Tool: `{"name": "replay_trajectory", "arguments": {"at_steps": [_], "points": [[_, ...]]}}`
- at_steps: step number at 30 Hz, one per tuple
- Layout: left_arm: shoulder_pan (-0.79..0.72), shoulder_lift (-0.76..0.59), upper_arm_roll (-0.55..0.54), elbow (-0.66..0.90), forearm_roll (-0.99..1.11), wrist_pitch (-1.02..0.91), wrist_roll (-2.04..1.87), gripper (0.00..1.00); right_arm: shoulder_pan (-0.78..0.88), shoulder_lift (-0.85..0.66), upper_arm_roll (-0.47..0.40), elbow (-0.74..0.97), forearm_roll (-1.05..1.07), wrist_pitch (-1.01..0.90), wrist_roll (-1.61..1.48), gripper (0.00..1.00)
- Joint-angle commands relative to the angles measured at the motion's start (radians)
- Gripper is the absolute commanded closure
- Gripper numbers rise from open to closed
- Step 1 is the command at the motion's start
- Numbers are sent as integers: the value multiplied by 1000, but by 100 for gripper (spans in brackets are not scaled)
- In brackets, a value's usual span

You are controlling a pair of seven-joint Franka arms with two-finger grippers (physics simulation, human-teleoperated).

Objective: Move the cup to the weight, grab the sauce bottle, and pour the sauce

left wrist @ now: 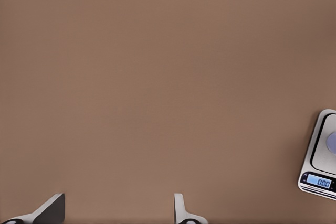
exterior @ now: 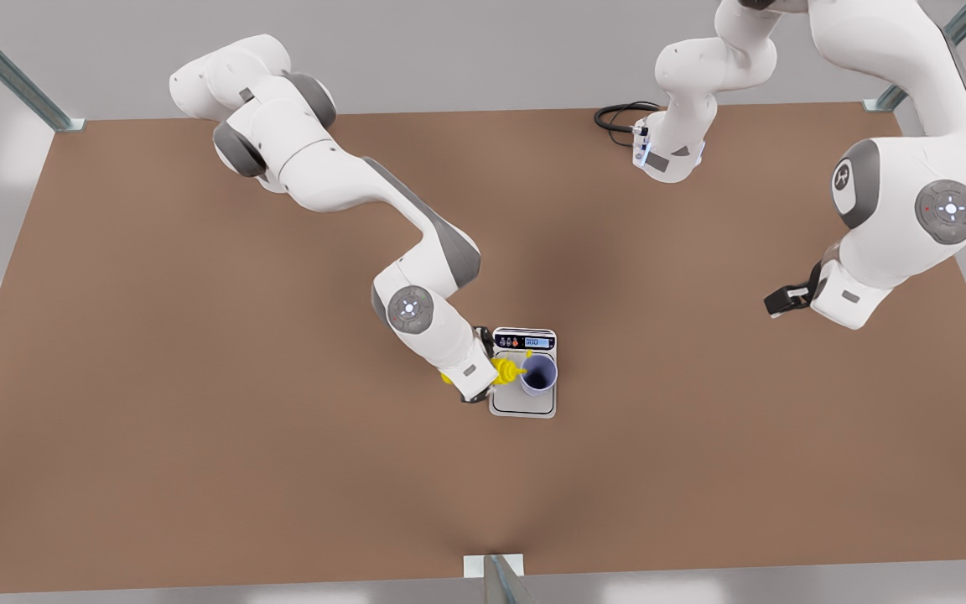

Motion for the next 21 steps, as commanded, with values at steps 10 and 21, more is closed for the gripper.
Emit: {"name": "replay_trajectory", "arguments": {"at_steps": [10,21], "points": [[-12,0,0,0,0,-2,-2,0,-637,-128,425,-276,355,-265,-429,55],[-12,-2,0,0,2,-11,-2,0,-1070,-78,516,-599,644,-237,-1331,54]]}}
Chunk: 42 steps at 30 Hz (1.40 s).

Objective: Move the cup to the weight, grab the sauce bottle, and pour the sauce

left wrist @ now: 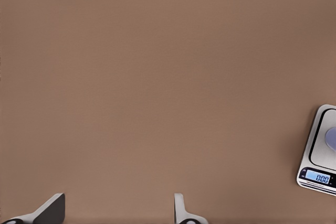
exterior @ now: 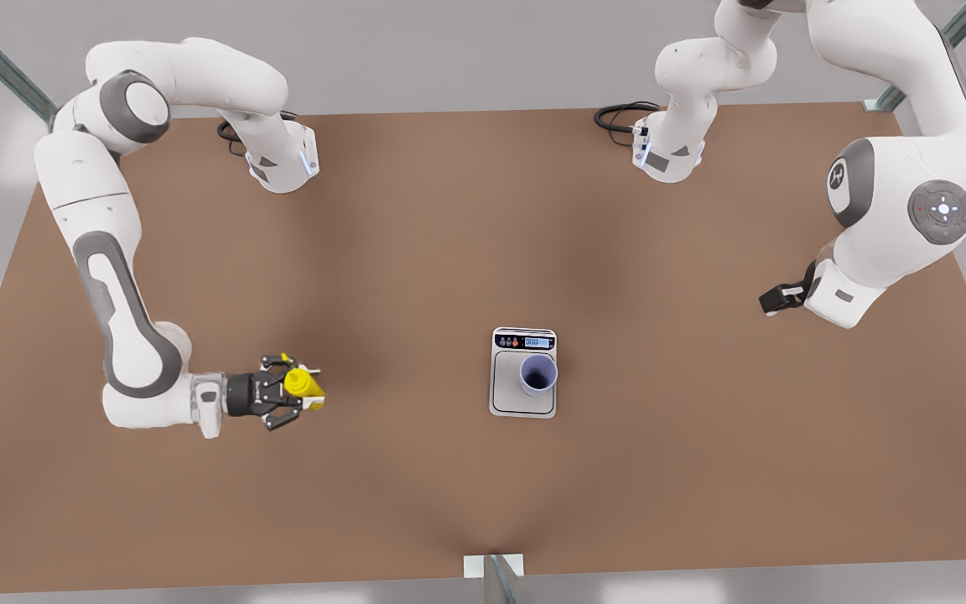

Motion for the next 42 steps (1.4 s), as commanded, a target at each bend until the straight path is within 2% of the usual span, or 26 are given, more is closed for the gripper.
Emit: {"name": "replay_trajectory", "arguments": {"at_steps": [1,3,7,21,22,23,24,28,33,38,39,42], "points": [[0,0,0,0,0,0,0,0,2,7,-1,2,-13,-15,4,54],[0,0,0,0,0,0,0,0,2,74,-1,14,5,-13,0,53],[0,0,0,0,0,0,0,0,42,90,-45,16,10,-9,-49,52],[0,0,0,0,0,-2,0,0,93,134,-108,29,10,16,-96,45],[0,0,0,0,0,-2,0,0,96,137,-108,34,8,16,-96,42],[0,0,0,0,0,-2,0,0,96,137,-108,34,10,16,-88,11],[0,0,0,0,0,-2,0,0,94,137,-108,34,8,16,-85,0],[-2,-2,-2,0,0,-5,0,0,88,137,-108,34,7,16,-83,0],[-2,-3,-3,0,0,-5,0,0,74,131,-154,26,-7,3,-92,0],[-3,-3,-3,0,0,-5,0,0,-44,125,-157,23,-134,-113,-79,0],[-2,-3,-3,0,0,-5,0,0,-74,90,-157,25,-190,-148,-17,0],[-3,-3,-3,0,0,-5,0,0,-67,-182,-157,36,-351,-144,481,0]]}}
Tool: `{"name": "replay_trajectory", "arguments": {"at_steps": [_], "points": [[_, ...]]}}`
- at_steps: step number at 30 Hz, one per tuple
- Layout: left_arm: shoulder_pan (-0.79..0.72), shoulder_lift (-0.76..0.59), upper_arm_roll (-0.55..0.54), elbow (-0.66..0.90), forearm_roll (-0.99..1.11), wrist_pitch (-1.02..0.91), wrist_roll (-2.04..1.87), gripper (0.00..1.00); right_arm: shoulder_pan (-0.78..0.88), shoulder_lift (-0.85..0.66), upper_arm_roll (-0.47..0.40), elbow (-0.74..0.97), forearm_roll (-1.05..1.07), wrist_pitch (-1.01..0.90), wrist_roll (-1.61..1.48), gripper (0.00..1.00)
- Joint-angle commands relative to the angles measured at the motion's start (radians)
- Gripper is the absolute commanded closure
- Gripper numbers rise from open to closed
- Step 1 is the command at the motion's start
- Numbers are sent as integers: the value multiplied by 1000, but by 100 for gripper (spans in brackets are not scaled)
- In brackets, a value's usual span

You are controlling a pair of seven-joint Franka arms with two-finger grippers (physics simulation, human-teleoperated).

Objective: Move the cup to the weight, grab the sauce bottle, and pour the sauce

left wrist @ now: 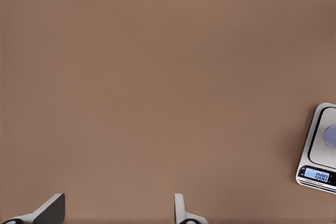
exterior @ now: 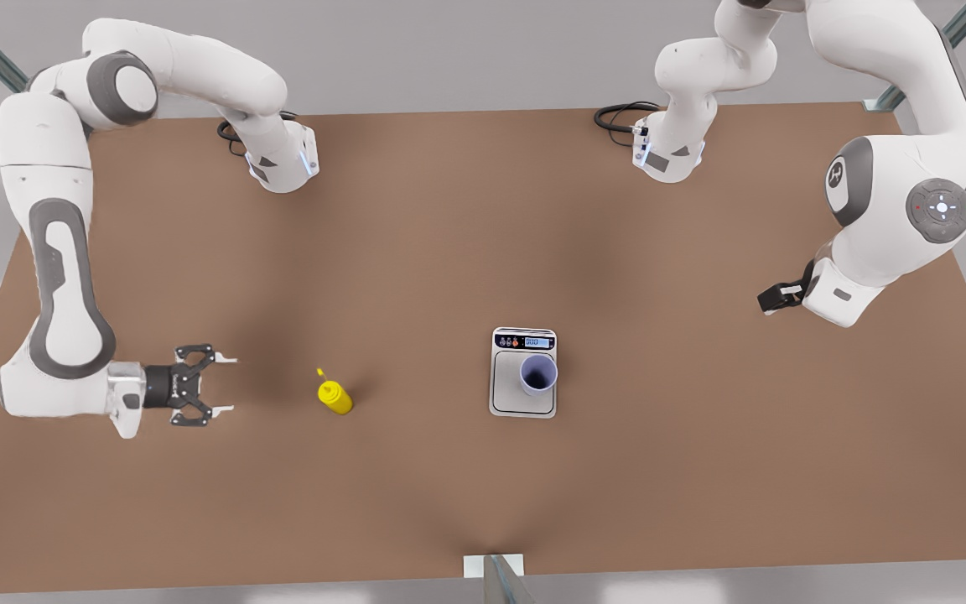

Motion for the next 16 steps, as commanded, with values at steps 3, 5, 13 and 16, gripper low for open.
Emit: {"name": "replay_trajectory", "arguments": {"at_steps": [3,5,13,16], "points": [[0,0,0,0,0,0,0,0,159,-161,-1,1,-397,86,761,0],[0,0,0,0,0,0,0,0,313,-222,11,48,-650,22,1208,0],[0,0,0,0,0,0,0,0,586,-498,-382,-1,-546,-175,1653,0],[0,0,0,0,2,0,0,0,551,-494,-388,9,-521,-174,1595,0]]}}
